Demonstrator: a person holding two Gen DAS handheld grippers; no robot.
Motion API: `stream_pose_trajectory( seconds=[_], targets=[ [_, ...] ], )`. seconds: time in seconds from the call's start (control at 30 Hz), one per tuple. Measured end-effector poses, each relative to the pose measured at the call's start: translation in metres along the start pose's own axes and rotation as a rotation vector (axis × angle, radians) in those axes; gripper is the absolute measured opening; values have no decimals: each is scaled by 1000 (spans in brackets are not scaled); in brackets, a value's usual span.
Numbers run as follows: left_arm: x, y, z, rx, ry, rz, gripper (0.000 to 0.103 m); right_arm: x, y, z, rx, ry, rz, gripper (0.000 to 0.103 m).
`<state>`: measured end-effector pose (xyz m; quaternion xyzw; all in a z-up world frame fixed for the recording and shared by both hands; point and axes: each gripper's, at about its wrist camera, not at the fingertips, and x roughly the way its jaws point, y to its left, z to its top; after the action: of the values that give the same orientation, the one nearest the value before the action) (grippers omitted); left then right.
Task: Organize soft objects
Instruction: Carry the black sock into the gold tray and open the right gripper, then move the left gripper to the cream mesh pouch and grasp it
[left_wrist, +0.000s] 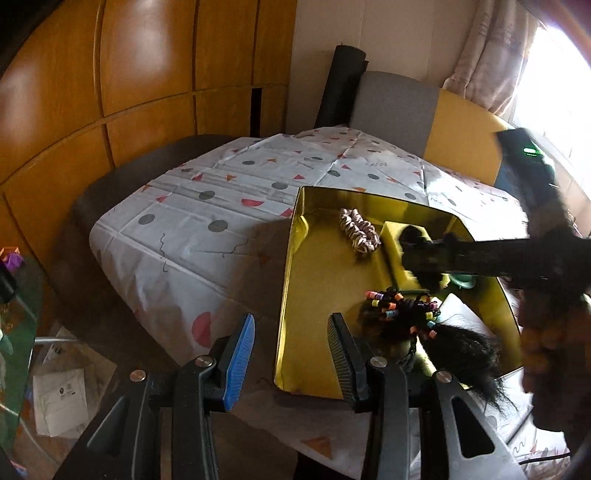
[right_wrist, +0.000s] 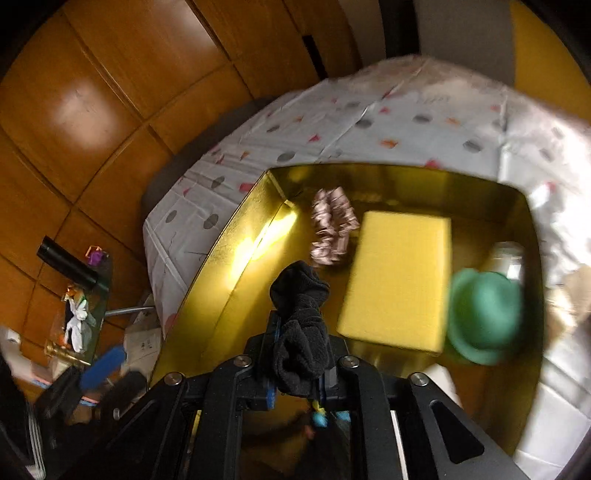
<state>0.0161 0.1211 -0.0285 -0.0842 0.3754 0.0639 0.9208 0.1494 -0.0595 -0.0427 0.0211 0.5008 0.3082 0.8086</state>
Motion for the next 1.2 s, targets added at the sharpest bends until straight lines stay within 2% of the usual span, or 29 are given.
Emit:
stream_pose_trajectory(
  seconds=[0.07,0.1,0.17,0.23,0.43,0.67,0.9,1.2],
  targets=[
    [2,2,-1,-1,8,1,41,12,0,4,4,14,-27,28],
    [2,3,-2,0,7,3,41,14,0,4,4,15,-28,29],
    [3,4,-3,0,11,7,41,13,-2,3,10,5,-14,38],
    [4,4,-2,-5,12,7,41,5,-5,-1,14,-20,0,68],
    [1,-6,-2,21,3,-7,41,-37,-5,-15,-28,-105,-25,70],
    [-9,-20,1,60,-22,-15,41,-86,-22,-46,-73,-189,-144,74],
    [-21,-42,4,115,-48,-38,41,-132,-58,-78,-54,-260,-260,77],
    [-28,-80,5,205,-60,-81,41,-175,-116,-111,2,-282,-391,79]
  ],
)
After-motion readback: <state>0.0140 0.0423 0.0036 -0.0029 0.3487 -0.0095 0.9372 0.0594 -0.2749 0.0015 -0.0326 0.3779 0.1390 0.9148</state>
